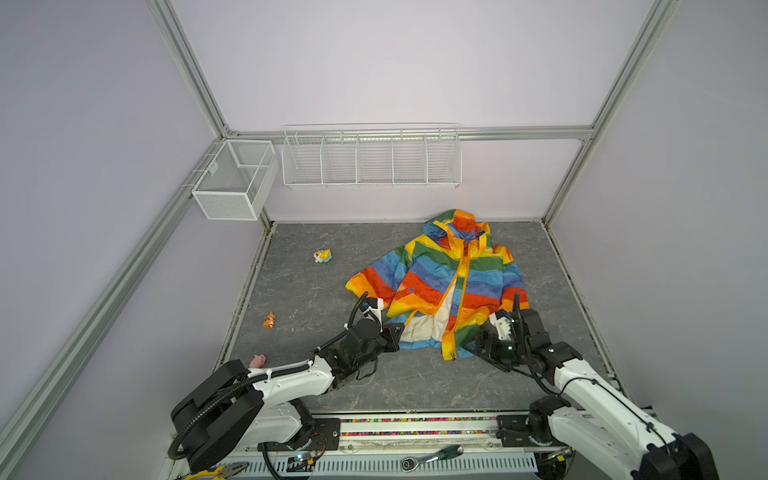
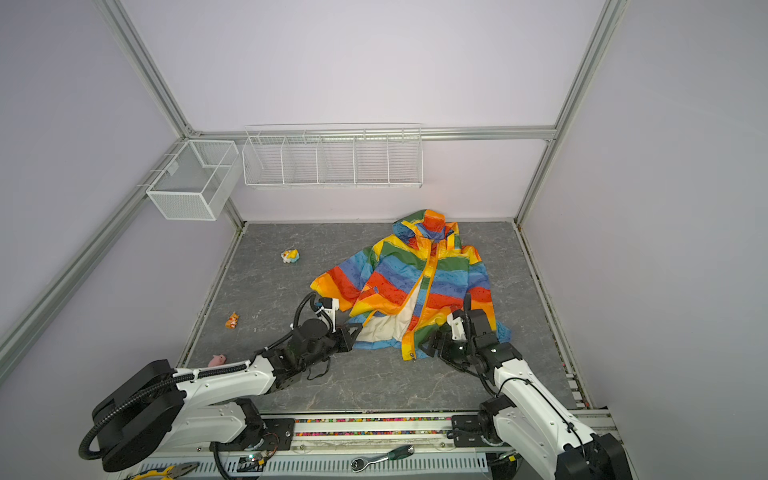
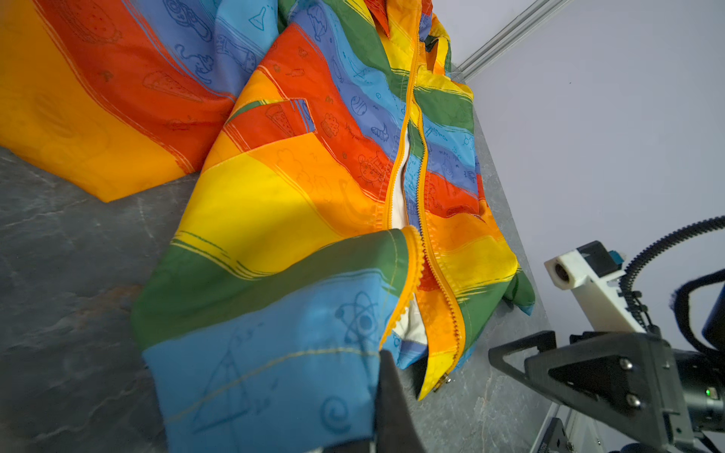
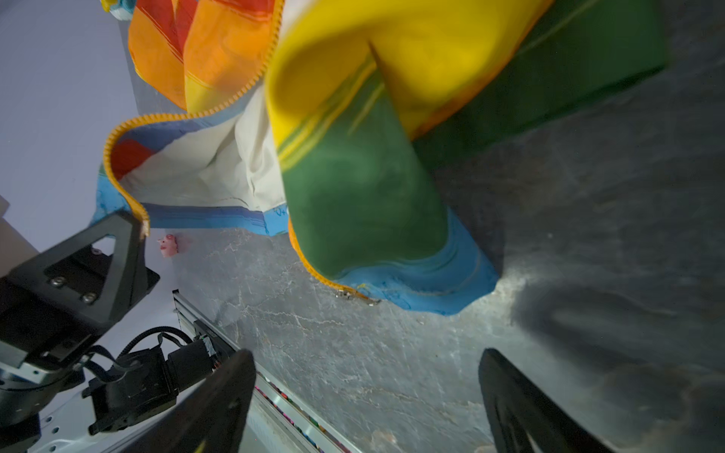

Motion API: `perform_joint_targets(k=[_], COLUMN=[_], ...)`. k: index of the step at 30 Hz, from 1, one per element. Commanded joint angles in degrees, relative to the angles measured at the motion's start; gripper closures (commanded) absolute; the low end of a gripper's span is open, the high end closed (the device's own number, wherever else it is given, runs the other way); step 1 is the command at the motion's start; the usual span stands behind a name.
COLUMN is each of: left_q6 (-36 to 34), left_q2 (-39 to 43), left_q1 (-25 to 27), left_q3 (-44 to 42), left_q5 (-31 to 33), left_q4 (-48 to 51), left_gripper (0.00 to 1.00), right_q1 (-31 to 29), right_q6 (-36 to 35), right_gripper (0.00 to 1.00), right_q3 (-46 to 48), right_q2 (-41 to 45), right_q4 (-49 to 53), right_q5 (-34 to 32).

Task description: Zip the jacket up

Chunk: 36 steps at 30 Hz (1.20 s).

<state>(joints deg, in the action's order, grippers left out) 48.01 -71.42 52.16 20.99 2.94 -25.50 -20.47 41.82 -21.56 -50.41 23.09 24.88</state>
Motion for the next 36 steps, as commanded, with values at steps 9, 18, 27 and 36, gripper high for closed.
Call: perform_joint_targets(k=[9,18,27,36], left_q6=[0.8,0.8,-0.7,-1.6], left_q2=[-1.8,-2.5,-9.0,-17.6], left_q1=[0.3,0.6,3.5,6.3], left_q3=[0.4,1.7,8.6,15.8], left_q5=[-0.7,-1.2,-3.5,-6.0], left_q4=[-1.4,-0.3,0.5,-0.2], left_gripper=[1.00,1.00,1.00,1.00], right_q1=[-3.7,-3.8,-3.8,-3.8], right_q6=[6.6,5.6,3.1,2.1], right_gripper=[0.14,0.20,0.38,0.58], right_q3=[5.9,5.4,5.0,4.9], right_q2=[-1.5,-11.1,-12.4,-13.9], right_q4=[-9.3,-19.4,-22.6,-23.4], right_q5=[-3.1,-3.1,-1.9,-1.0])
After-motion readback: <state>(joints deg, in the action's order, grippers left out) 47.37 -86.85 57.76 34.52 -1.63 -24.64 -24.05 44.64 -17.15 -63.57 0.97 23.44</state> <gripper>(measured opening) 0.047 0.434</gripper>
